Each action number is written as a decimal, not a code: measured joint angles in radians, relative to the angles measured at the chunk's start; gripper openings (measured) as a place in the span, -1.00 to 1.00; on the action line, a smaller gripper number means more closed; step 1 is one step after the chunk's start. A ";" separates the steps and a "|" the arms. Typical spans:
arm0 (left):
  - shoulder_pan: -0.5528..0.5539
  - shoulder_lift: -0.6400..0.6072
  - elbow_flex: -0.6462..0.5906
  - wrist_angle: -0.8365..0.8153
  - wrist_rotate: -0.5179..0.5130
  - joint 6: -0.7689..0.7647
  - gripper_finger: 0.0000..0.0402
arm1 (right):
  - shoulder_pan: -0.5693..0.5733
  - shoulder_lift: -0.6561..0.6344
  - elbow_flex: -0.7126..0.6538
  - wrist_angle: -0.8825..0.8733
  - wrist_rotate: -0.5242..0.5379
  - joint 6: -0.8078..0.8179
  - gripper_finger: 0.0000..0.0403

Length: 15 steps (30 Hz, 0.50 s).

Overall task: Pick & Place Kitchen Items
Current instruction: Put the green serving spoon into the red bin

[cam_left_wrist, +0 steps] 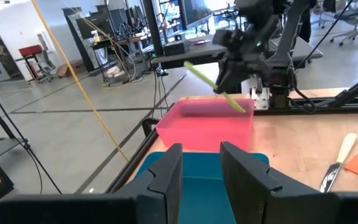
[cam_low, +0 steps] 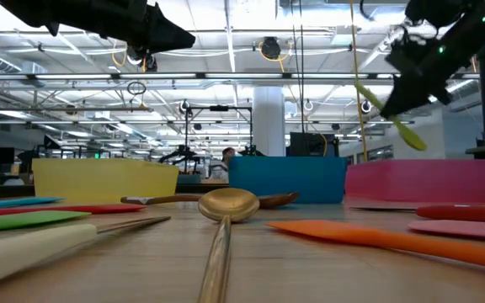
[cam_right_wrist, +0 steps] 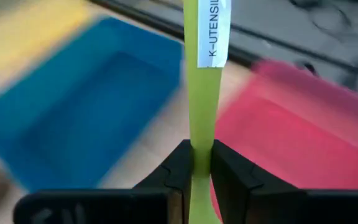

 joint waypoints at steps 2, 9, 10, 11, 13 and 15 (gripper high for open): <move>0.000 0.000 0.000 0.000 0.000 0.000 -0.45 | -0.062 0.011 -0.019 -0.047 -0.001 0.000 -0.79; 0.000 0.000 0.000 -0.023 0.000 0.026 -0.45 | -0.232 0.076 -0.091 -0.029 -0.094 0.023 -0.81; 0.000 0.000 0.000 -0.027 0.000 0.026 -0.45 | -0.247 0.087 -0.105 -0.019 -0.113 0.020 -0.80; 0.000 0.000 0.000 -0.032 0.000 0.026 -0.45 | -0.260 0.099 -0.117 -0.005 -0.130 0.019 -0.79; 0.000 0.000 0.000 -0.039 0.000 0.026 -0.45 | -0.281 0.123 -0.143 0.016 -0.135 0.020 -0.77; 0.000 0.000 0.000 -0.039 0.000 0.026 -0.45 | -0.299 0.147 -0.173 0.037 -0.134 0.011 -0.76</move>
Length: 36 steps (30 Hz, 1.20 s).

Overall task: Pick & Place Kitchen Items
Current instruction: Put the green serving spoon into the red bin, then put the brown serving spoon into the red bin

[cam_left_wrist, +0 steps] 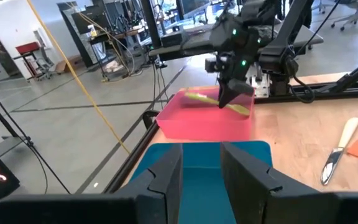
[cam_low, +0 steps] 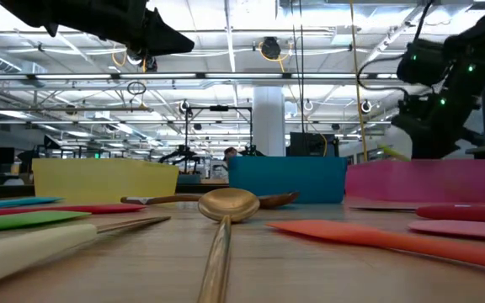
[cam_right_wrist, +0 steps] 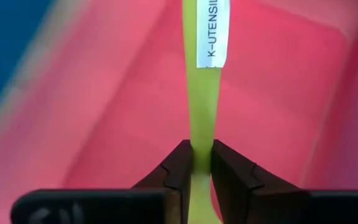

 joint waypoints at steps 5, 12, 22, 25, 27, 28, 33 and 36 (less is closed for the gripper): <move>0.000 0.000 0.000 0.000 0.000 0.012 -0.45 | -0.032 0.044 -0.055 0.078 0.001 -0.041 -0.71; 0.000 0.000 0.000 -0.002 0.000 0.024 -0.45 | -0.038 0.056 -0.080 0.181 0.003 -0.120 -0.54; 0.000 0.000 0.000 -0.001 0.000 0.023 -0.45 | -0.008 0.035 -0.080 0.400 -0.080 -0.250 -0.18; 0.000 0.000 0.000 -0.002 0.000 0.032 -0.45 | 0.034 0.021 -0.080 0.500 -0.171 -0.297 -0.14; 0.000 0.000 0.000 -0.007 0.000 0.041 -0.45 | 0.072 0.012 -0.080 0.586 -0.192 -0.307 -0.13; 0.000 0.000 0.000 -0.012 0.000 0.046 -0.45 | 0.092 0.008 -0.080 0.631 -0.207 -0.307 -0.13; 0.000 0.000 0.000 -0.078 0.001 0.049 -0.45 | 0.214 0.005 -0.080 0.854 -0.238 -0.368 -0.18; 0.000 0.002 0.000 -0.144 0.027 0.027 -0.45 | 0.296 0.010 -0.080 1.005 -0.237 -0.435 -0.20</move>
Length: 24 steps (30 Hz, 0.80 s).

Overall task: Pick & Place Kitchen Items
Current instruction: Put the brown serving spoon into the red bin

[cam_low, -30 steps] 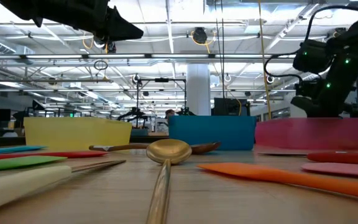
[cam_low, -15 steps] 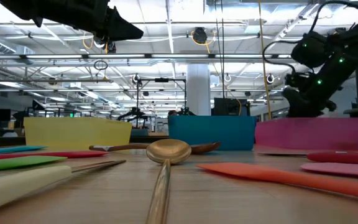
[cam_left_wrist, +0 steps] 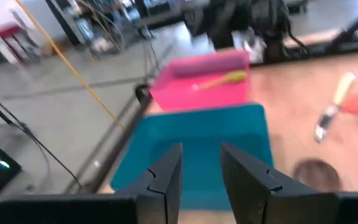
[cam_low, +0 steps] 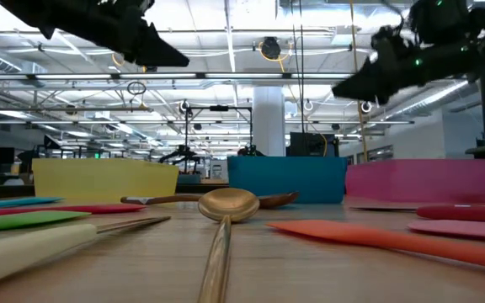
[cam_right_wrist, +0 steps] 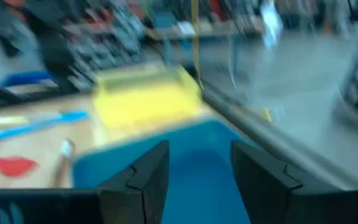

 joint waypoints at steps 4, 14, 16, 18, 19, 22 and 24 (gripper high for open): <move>-0.001 0.045 0.000 -0.043 0.110 -0.055 -0.45 | 0.089 0.015 0.000 0.174 0.000 -0.029 -0.22; -0.046 0.315 0.000 0.012 0.231 -0.105 -0.45 | 0.172 0.044 0.000 0.293 -0.001 -0.061 -0.22; -0.057 0.367 0.000 0.013 0.230 -0.101 -0.45 | 0.172 0.049 0.000 0.293 -0.001 -0.043 -0.23; -0.065 0.413 -0.001 0.010 0.230 -0.085 -0.44 | 0.172 0.057 0.000 0.293 -0.018 -0.026 -0.21; -0.069 0.434 -0.001 0.011 0.229 -0.079 -0.43 | 0.173 0.065 0.000 0.293 -0.043 -0.020 -0.20; -0.079 0.487 -0.001 0.022 0.229 -0.092 -0.35 | 0.174 0.093 0.000 0.292 -0.119 0.005 -0.16; -0.089 0.518 -0.001 0.025 0.229 -0.114 -0.27 | 0.174 0.114 0.000 0.294 -0.134 0.030 -0.12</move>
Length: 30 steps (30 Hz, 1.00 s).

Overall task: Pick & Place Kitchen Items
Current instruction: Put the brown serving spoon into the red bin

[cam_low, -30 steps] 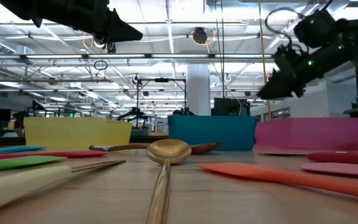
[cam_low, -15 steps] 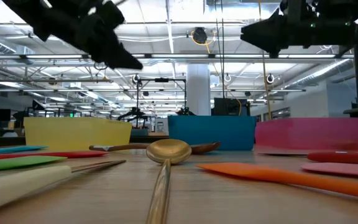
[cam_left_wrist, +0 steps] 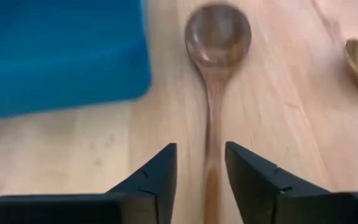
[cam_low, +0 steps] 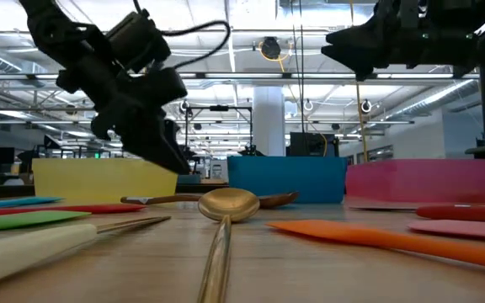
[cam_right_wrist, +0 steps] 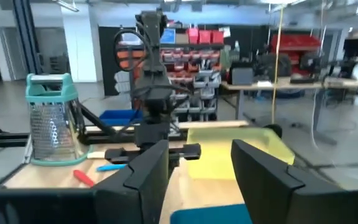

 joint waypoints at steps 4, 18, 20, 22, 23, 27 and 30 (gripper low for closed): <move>-0.025 0.055 0.000 0.062 0.000 -0.017 -0.11 | 0.000 0.049 0.000 -0.001 0.003 0.003 -0.04; -0.044 0.207 0.003 0.173 -0.042 -0.087 -0.17 | -0.001 0.131 0.000 0.054 0.005 -0.032 0.00; -0.044 0.209 0.003 0.173 -0.041 -0.085 -0.27 | -0.001 0.131 0.000 0.054 0.004 -0.026 0.00; -0.044 0.209 0.003 0.173 -0.038 -0.078 -0.41 | 0.000 0.131 0.000 0.052 0.003 -0.025 0.01; -0.044 0.210 0.003 0.173 -0.037 -0.074 -0.49 | 0.000 0.131 0.000 0.052 0.003 -0.025 0.01; -0.035 0.210 0.003 0.172 -0.037 -0.066 -0.79 | 0.001 0.131 0.000 0.051 0.003 -0.023 -0.01; -0.032 0.210 0.002 0.189 -0.040 -0.071 -0.79 | 0.014 0.131 0.000 0.051 0.002 -0.007 -0.02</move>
